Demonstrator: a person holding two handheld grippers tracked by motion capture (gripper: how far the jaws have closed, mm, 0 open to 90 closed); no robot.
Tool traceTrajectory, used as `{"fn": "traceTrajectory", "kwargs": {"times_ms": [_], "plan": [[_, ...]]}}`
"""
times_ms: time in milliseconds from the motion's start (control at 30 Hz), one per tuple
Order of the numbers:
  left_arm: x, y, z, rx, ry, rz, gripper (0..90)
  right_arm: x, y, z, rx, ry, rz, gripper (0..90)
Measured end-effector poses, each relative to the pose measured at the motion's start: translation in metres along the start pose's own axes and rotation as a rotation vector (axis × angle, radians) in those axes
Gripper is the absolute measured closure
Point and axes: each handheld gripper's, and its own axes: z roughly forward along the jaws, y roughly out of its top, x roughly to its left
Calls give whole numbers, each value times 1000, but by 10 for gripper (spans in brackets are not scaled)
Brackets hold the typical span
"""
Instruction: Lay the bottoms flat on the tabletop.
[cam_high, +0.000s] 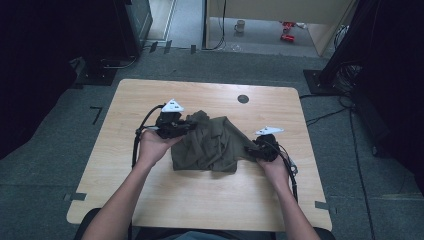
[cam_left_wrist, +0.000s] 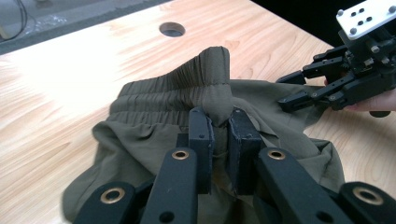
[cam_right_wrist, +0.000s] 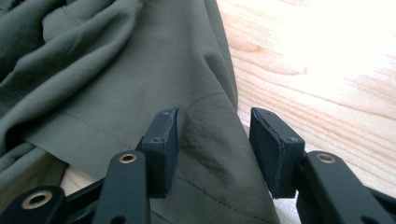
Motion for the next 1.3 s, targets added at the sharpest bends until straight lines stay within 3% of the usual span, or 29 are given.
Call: {"fn": "traceTrajectory", "kwargs": {"times_ms": [233,533,633,733,833,867,1067,1167,1300], "plan": [[17,-10,-31,-38,47,-48,829,2,11,-11,-101,8,-9,507],[40,-27,-63,-63,122,-113,829,11,24,-16,-154,38,-17,492],[45,-31,-68,-62,133,-128,830,14,26,-15,-155,48,-25,491],[60,-43,-76,-59,169,-170,832,21,28,-11,-145,64,-43,490],[69,-51,-78,-54,184,-189,833,24,30,-9,-141,73,-49,491],[79,-60,-78,-39,193,-221,834,24,30,-7,-137,75,-51,491],[103,-79,-74,8,218,-285,836,24,28,-1,-120,76,-51,490],[109,-87,-67,58,252,-281,837,23,26,6,-97,72,-57,488],[115,-93,-54,91,251,-284,836,22,23,12,-79,67,-70,488]]}}
